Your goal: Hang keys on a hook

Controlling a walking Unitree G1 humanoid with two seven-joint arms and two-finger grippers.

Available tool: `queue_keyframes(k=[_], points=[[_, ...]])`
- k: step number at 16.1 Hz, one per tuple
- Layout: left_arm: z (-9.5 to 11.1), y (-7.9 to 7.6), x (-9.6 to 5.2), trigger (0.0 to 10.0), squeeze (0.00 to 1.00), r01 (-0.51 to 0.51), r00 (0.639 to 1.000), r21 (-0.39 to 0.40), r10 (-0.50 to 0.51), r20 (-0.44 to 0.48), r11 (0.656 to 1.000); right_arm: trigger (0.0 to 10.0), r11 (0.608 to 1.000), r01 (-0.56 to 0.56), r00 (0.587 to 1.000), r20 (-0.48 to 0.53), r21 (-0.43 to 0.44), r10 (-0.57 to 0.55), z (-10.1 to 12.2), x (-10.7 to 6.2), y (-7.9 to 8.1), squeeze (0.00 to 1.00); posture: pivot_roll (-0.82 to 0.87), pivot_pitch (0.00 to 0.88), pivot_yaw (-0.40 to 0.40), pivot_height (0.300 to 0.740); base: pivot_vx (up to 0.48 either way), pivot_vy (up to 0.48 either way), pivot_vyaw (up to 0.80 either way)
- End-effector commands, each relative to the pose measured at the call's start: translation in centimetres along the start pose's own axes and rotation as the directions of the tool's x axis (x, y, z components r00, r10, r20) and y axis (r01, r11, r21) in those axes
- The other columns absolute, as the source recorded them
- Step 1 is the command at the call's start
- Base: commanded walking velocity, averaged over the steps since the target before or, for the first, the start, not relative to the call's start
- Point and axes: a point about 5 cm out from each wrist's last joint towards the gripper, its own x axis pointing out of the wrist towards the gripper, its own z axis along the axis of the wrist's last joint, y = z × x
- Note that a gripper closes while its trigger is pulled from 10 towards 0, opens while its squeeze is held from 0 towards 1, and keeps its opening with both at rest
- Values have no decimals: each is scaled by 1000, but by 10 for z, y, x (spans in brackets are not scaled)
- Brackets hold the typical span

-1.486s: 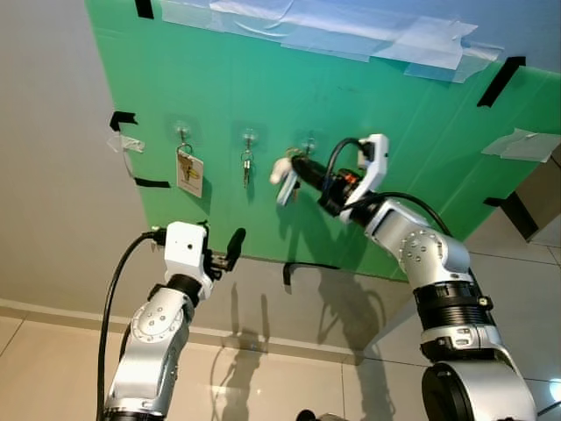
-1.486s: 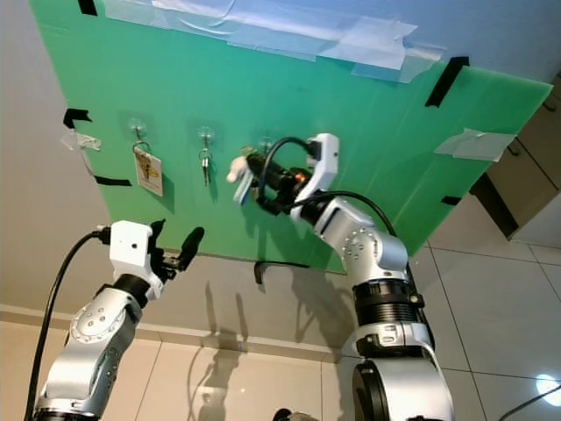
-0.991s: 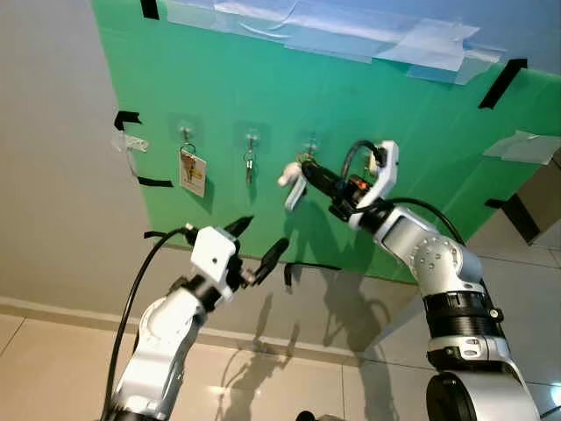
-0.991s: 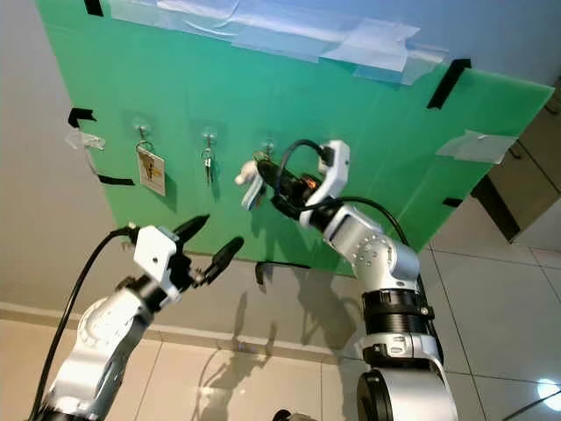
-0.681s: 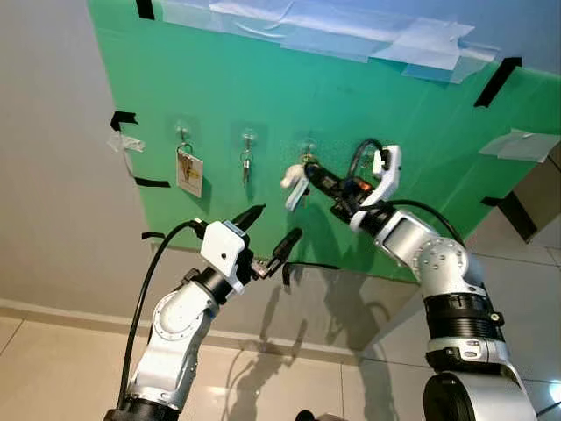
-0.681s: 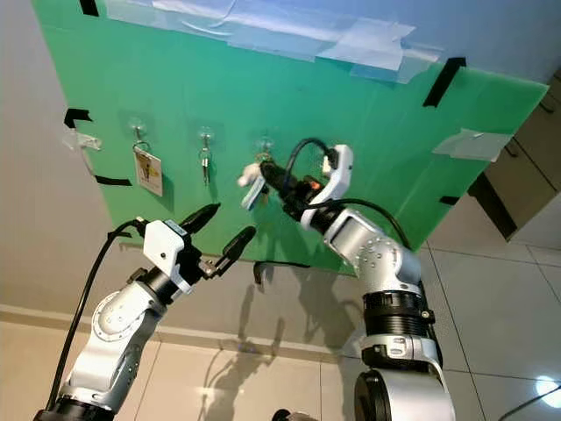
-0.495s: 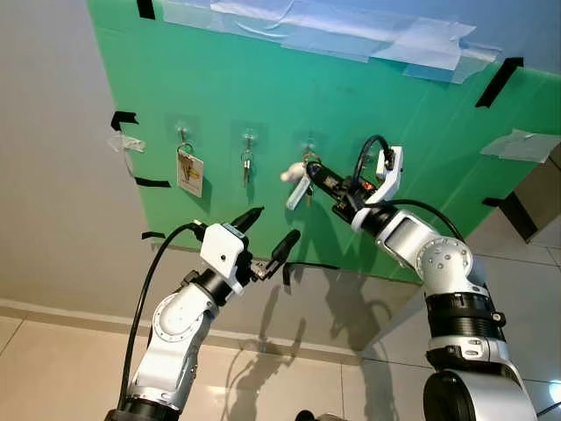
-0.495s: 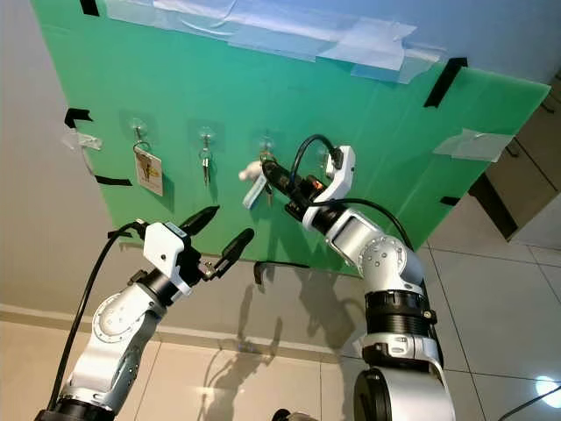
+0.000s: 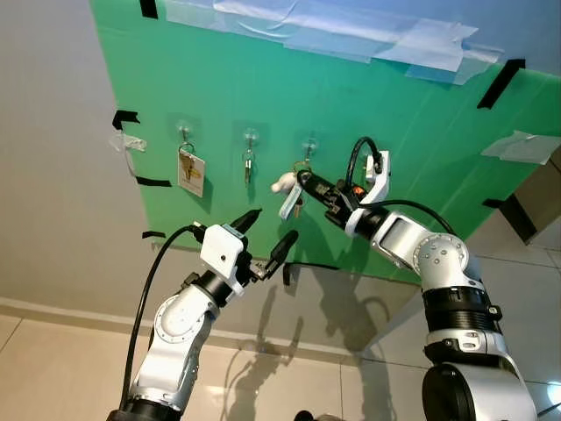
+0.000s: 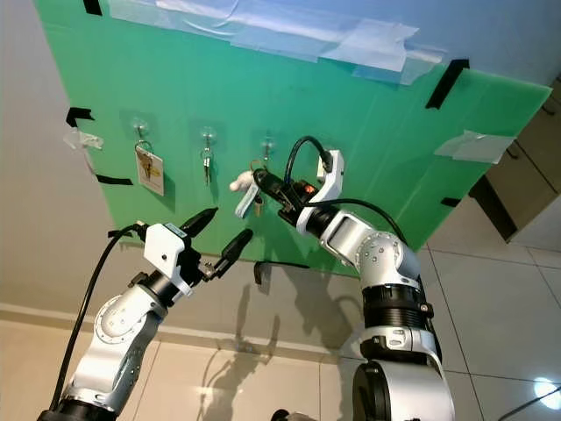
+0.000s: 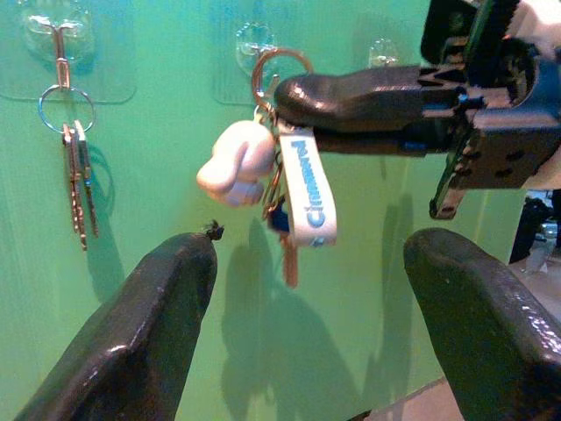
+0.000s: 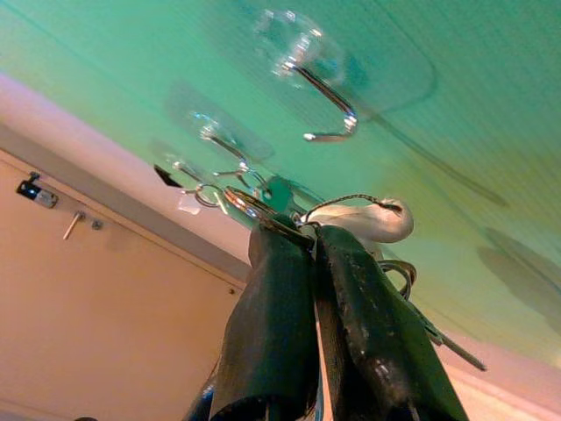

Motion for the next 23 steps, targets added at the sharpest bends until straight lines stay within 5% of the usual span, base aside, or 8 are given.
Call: queue_keyframes(k=[1, 11, 14, 17, 23], points=[[-3, -3, 0, 10000, 0, -4, 1000, -9, 4, -11, 1000, 0, 1000, 12, 1000, 12, 3, -12, 7, 1, 1, 0, 88, 0, -123, 740, 0, 0, 0], [-5, -2, 1, 10000, 0, -14, 999, -8, 13, -29, 1000, 0, 998, 58, 993, 105, 10, -59, 19, 15, 1, 0, 95, 0, -123, 740, 0, 0, 0], [-6, -2, -1, 10000, 0, -15, 999, -6, 15, -35, 1000, 0, 997, 81, 988, 132, 15, -82, 22, 12, -4, 0, 96, 0, -120, 740, 0, 0, 0], [-8, -2, -1, 10000, 0, -7, 999, -6, 7, -53, 1000, 0, 968, 222, 954, 182, 118, -240, 26, 5, -24, 0, 95, 0, -116, 740, 0, 0, 0], [-9, -2, -2, 10000, 0, 7, 998, 1, -6, -66, 1000, 0, 955, 248, 946, 173, 165, -276, 9, -4, -32, 0, 94, 0, -110, 740, 0, 0, 0]])
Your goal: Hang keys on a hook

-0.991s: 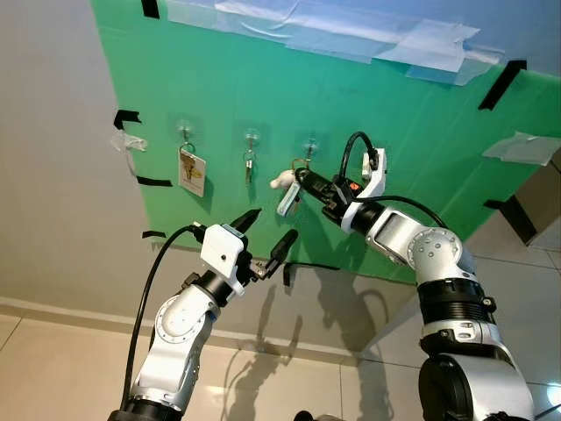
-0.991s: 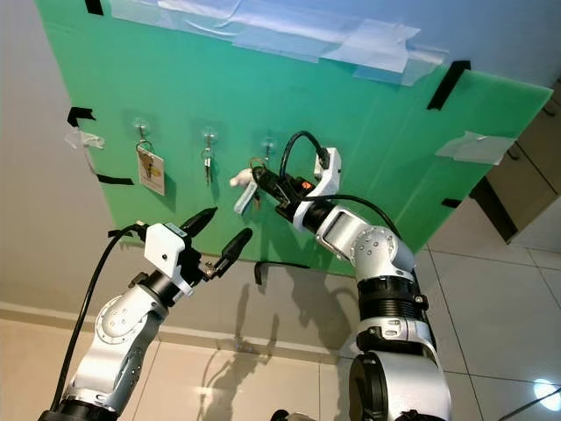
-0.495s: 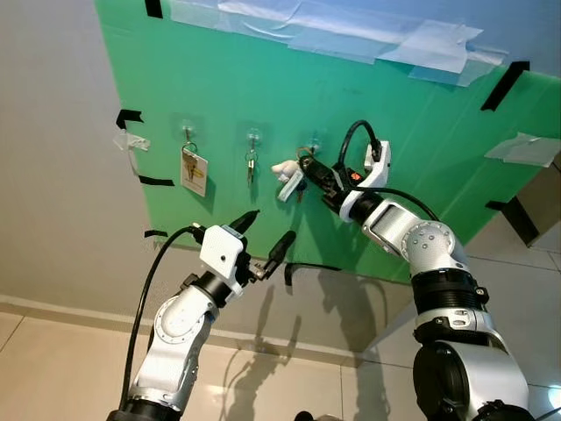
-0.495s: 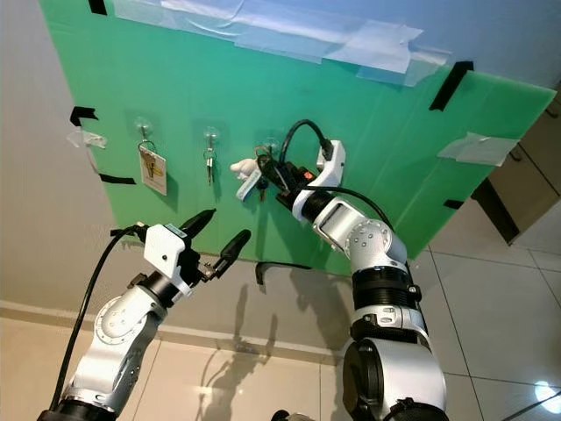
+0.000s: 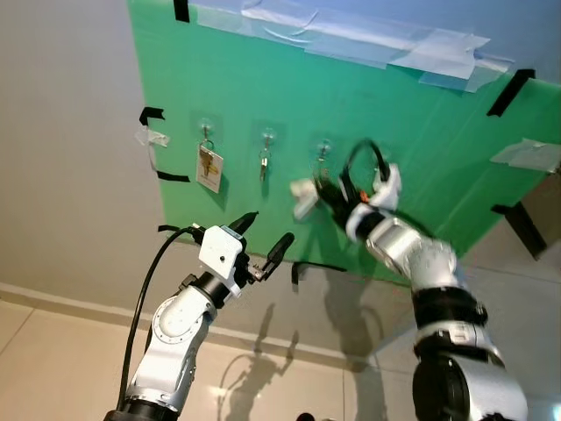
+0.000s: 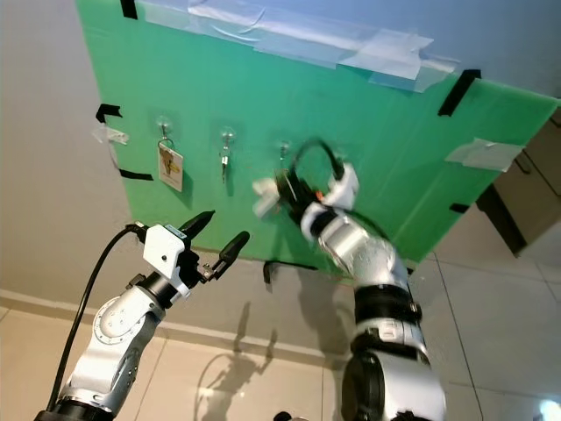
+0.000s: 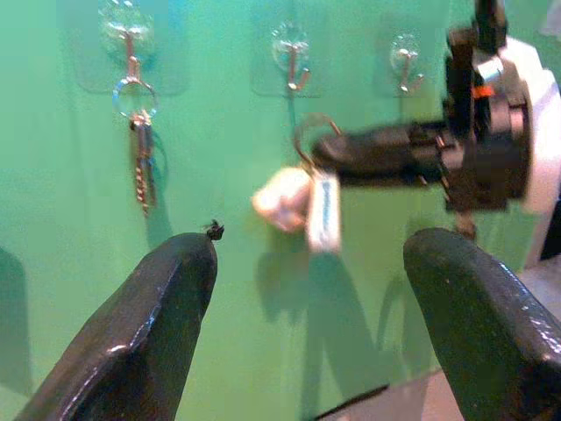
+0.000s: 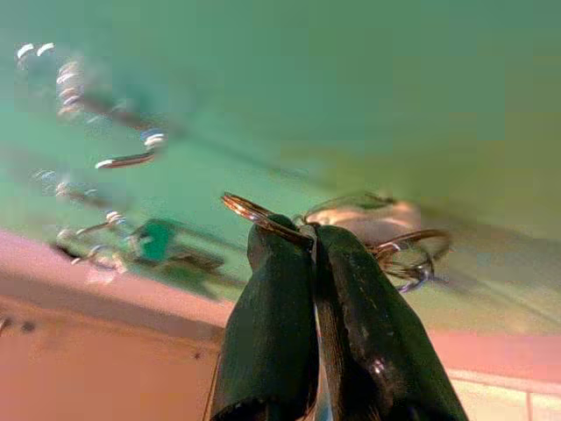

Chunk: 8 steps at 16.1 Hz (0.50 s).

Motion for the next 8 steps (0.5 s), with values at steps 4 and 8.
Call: queue_keyframes(k=[4, 8], points=[[-4, -4, 0, 10000, 0, 27, 999, 2, -27, -27, 1000, 0, 985, -46, 996, 73, -163, 59, 15, -8, 18, 0, 89, 0, -102, 740, 0, 0, 0], [-5, -3, 1, 10000, 0, 27, 999, 11, -27, -31, 1000, 0, 945, -69, 993, 70, -320, 96, 15, -18, 29, 0, 88, 0, -104, 740, 0, 0, 0]])
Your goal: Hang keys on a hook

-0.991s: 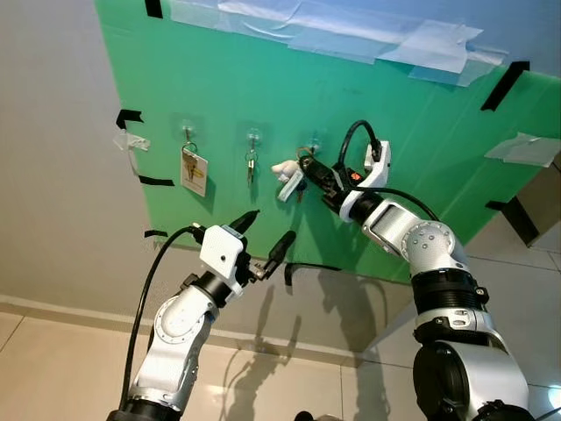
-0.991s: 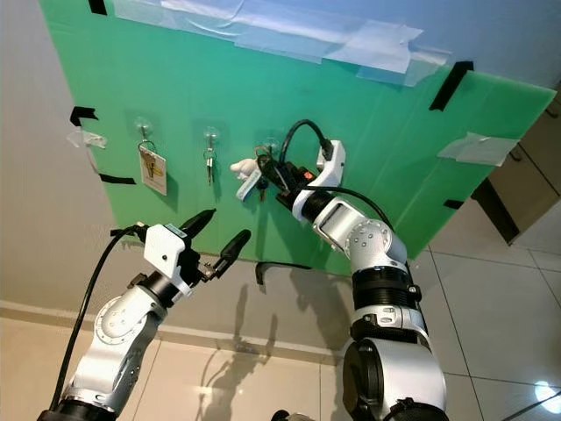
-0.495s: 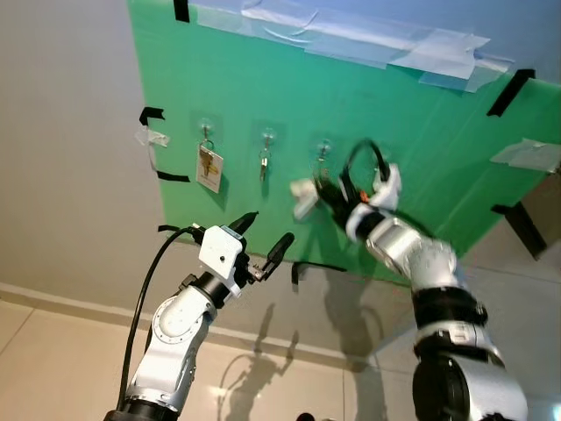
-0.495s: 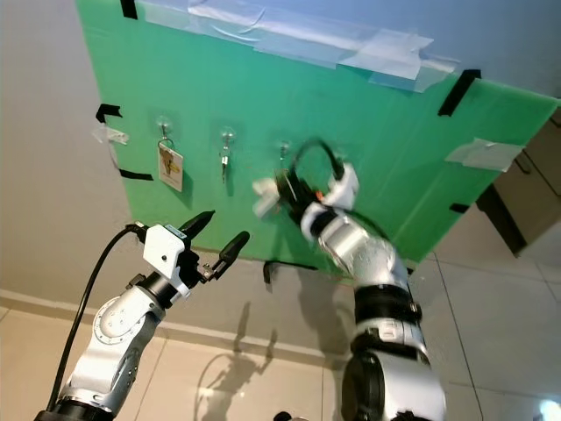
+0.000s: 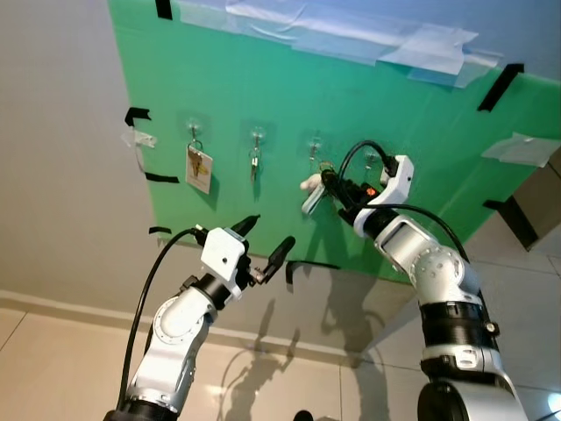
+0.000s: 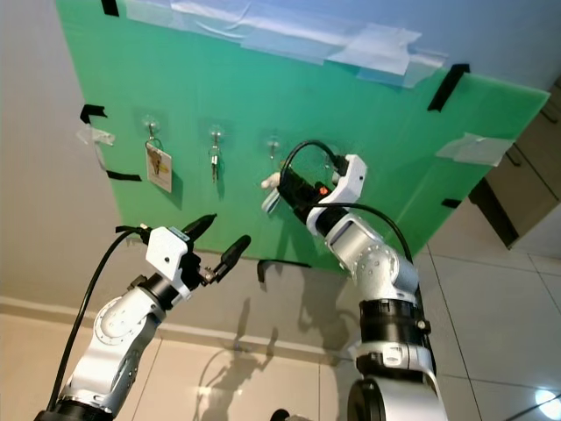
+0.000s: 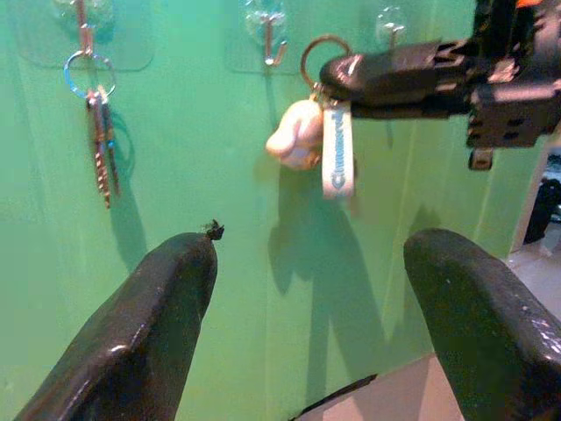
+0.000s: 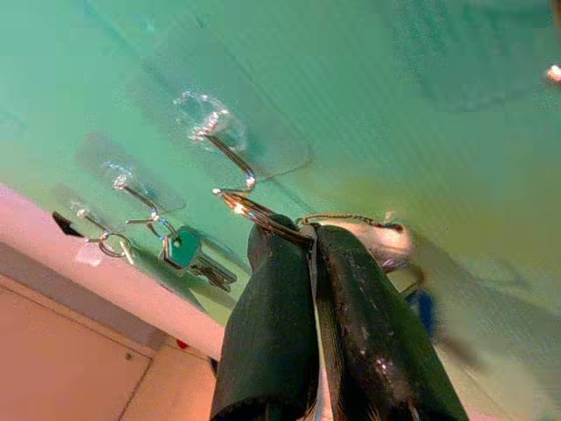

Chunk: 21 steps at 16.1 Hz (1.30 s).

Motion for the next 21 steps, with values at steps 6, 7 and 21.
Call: queue_keyframes(k=[6, 7, 21], points=[[-1, -3, 6, 10000, 0, 17, 1000, -1, -17, -8, 1000, 0, 970, 134, 990, 68, -202, -123, 16, -1, -5, 0, 79, 0, -101, 740, 0, 0, 0], [-1, -3, 6, 10000, 0, 16, 1000, -2, -16, -9, 1000, 0, 969, 139, 990, 66, -206, -128, 15, 0, -5, 0, 81, 0, -103, 740, 0, 0, 0], [-11, 10, -5, 10000, 0, -108, 991, 60, 112, -71, 992, 0, 777, 73, 995, -10, -626, -102, -34, -48, 7, 0, 60, 0, -110, 740, 0, 0, 0]])
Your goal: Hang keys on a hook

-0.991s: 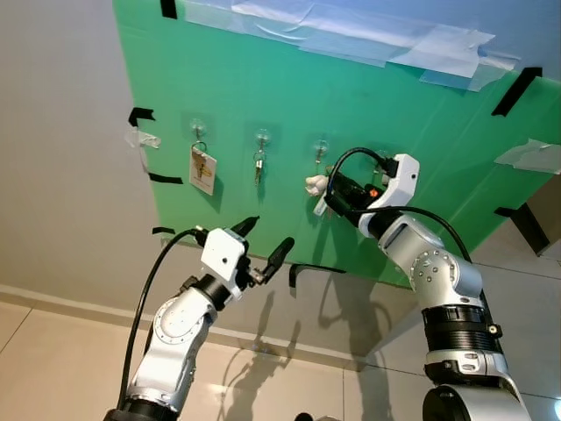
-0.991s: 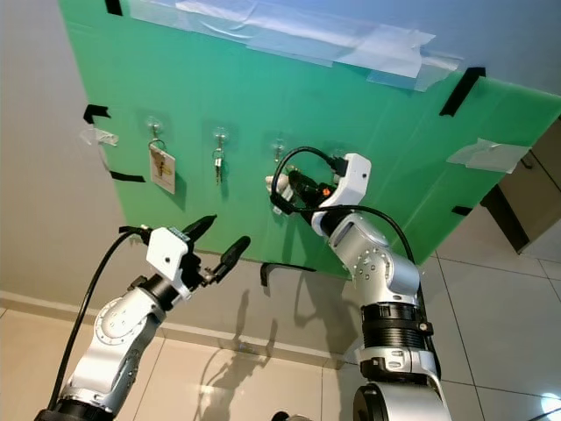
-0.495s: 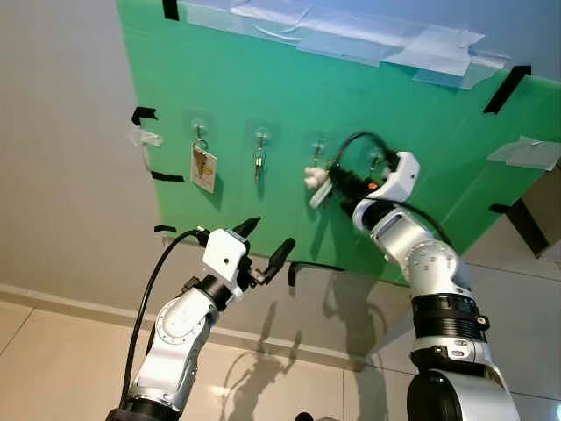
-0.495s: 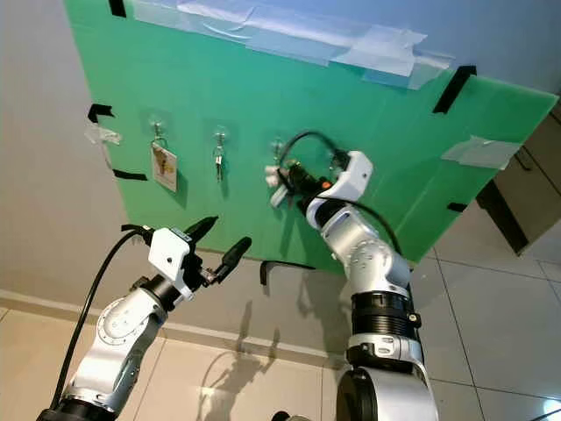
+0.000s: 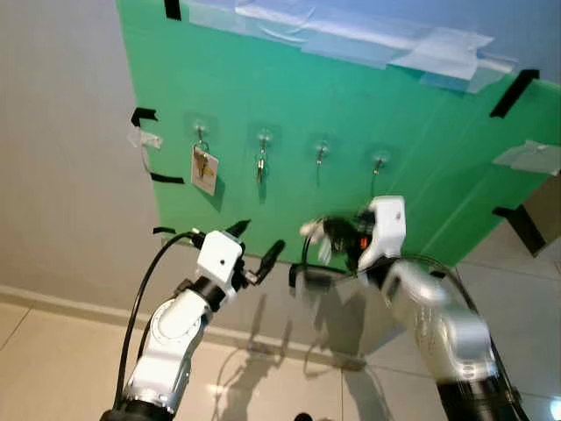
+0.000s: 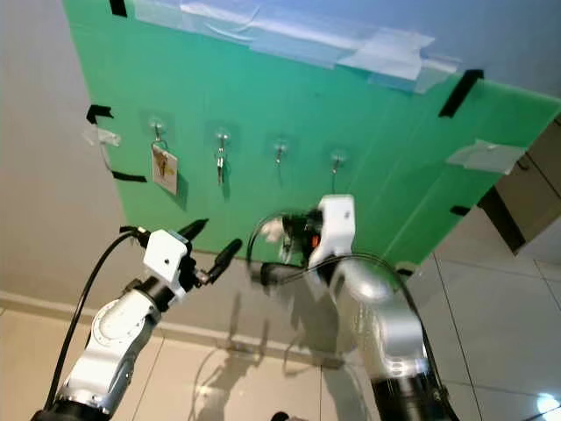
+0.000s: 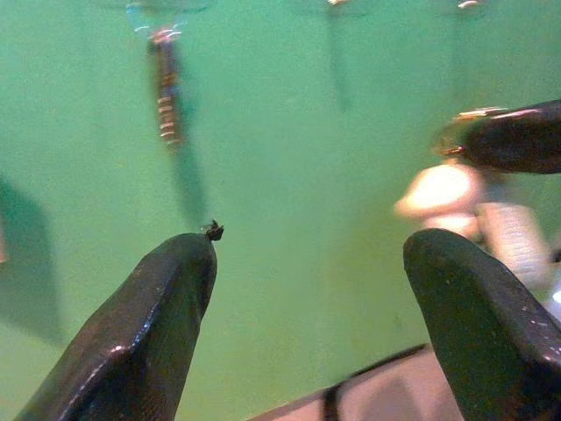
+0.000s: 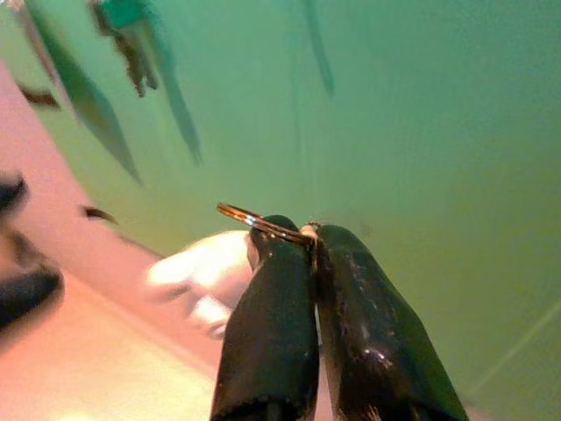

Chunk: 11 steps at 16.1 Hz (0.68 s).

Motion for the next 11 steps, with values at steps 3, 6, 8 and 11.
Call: queue_keyframes(k=[3, 6, 8, 11], points=[[9, 19, -10, 10000, 0, -240, 970, -59, 241, 18, 969, 0, 885, 236, 961, 231, -402, -151, 3, -25, -13, 0, 42, 0, -90, 740, 0, 0, 0], [21, 27, -28, 10000, 0, -386, 922, 39, 384, 47, 922, 0, 762, 454, 883, 344, -461, -319, -4, -53, -31, 0, 52, 0, -71, 740, 0, 0, 0], [10, 30, -58, 10000, 0, -377, 924, 209, 382, 21, 902, 0, 734, 547, 832, 364, -403, -420, -20, -76, -42, 0, 61, 0, -59, 740, 0, 0, 0], [8, 27, -97, 10000, 0, -331, 936, 312, 352, -12, 890, 0, 765, 569, 821, 256, -303, -510, -58, -109, -41, 0, 59, 0, -44, 740, 0, 0, 0]])
